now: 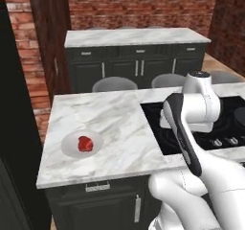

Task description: Place the steak on the plate and place the carrot on the same plate.

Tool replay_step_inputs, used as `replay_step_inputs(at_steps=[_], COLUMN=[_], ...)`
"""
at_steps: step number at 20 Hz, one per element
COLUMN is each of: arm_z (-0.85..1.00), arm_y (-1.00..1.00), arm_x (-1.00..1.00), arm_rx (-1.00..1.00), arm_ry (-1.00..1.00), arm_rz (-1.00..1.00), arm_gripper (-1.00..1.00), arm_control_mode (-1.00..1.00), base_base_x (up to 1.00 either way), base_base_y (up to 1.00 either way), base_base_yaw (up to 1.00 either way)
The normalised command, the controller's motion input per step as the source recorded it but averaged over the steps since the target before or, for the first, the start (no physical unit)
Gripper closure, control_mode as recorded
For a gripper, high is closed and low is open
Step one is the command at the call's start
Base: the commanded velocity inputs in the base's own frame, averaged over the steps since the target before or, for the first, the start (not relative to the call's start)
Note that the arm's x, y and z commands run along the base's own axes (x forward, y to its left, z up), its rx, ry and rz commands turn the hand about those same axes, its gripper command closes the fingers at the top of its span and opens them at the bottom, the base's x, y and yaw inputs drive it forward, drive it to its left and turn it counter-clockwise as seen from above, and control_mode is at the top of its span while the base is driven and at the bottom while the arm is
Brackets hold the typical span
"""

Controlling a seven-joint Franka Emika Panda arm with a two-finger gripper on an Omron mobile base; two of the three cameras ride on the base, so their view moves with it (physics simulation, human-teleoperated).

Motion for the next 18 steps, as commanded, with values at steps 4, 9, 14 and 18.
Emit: replay_step_inputs(at_steps=[4, 9, 14, 18], arm_z=[0.0, 0.0, 0.0, 0.0], arm_y=[0.0, 0.0, 0.0, 0.03], arm_x=[0.0, 0.0, 0.0, 0.16], arm_rx=[0.0, 0.0, 0.0, 0.0], arm_ry=[0.0, 0.0, 0.0, 0.0], arm_rz=[0.0, 0.0, 0.0, 0.06], arm_gripper=[1.0, 1.0, 1.0, 1.0], arm_control_mode=[1.0, 1.0, 1.0, -1.0], base_base_x=[0.02, 0.35, 0.49, 0.09], base_base_y=[0.88, 0.98, 0.84, 0.1], base_base_yaw=[0.0, 0.08, 0.14, 0.03])
